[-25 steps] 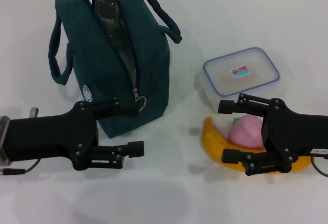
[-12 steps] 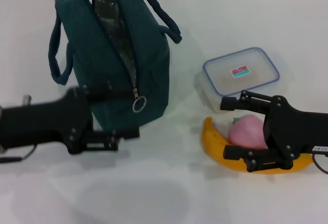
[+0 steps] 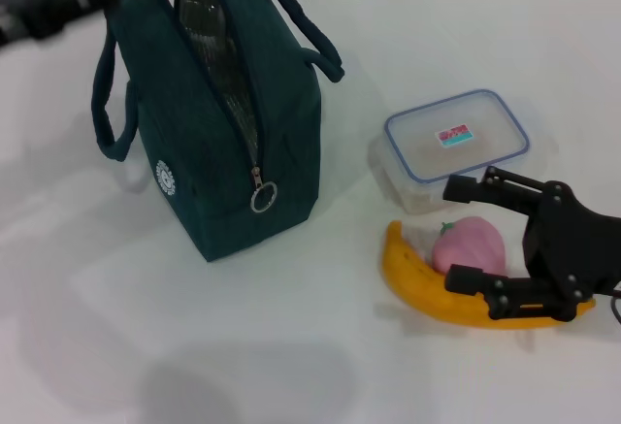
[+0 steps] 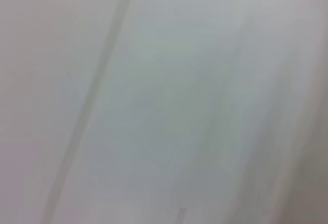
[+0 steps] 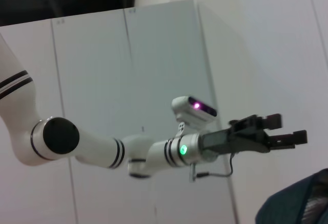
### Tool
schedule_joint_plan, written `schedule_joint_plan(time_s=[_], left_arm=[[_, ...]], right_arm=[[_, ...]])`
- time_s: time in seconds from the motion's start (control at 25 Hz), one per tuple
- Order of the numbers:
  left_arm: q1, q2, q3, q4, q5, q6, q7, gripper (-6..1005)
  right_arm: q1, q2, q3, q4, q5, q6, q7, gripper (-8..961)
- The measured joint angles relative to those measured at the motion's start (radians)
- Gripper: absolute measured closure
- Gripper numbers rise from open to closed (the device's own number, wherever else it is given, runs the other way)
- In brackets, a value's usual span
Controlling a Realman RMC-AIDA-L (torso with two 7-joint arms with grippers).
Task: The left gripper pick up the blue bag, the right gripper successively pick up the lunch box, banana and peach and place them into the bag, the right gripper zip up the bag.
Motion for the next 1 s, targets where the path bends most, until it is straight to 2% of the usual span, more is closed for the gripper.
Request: schedule_joint_plan(time_s=[0.04,0.12,0.28,0.4,0.44,0.56,0.64,0.76,1.0], left_arm=[[0.0,0.0,0.0,0.0,0.0,0.0,0.0,166],[-0.039,0.042,0.003,0.061,0.077,-0.1,-0.154,168],[-0.072,0.07,0.003,0.167,0.213,-0.159,-0.341,174],[-0.098,0.101,0.023,0.25,0.32,-0.15,-0.518,178],[-0.107,0.117,0.044,0.286,0.367,-0.137,-0.6,180],[-0.118,0.143,0.101,0.354,0.441,-0.091,-0.789,184],[-0.119,0.148,0.132,0.373,0.453,-0.057,-0.879,187],[-0.12,0.146,0.156,0.374,0.464,-0.048,-0.917,191],[-0.14,0.115,0.184,0.342,0.538,-0.067,-0.93,200]], right_arm=[[-0.009,0.0,0.0,0.0,0.005,0.0,-0.006,71],[-0.021,0.0,0.0,0.0,0.017,0.0,-0.019,71],[-0.036,0.001,0.0,0.0,0.042,0.0,-0.033,71],[-0.04,0.0,0.002,0.0,0.05,0.0,-0.04,71],[-0.041,-0.001,0.002,0.0,0.052,0.0,-0.04,71],[-0.043,-0.002,0.002,-0.001,0.057,0.0,-0.044,72],[-0.043,-0.003,0.002,-0.001,0.058,0.001,-0.052,72],[-0.043,-0.003,0.002,-0.001,0.059,0.002,-0.062,72],[-0.037,-0.007,0.002,-0.001,0.056,0.004,-0.075,72]])
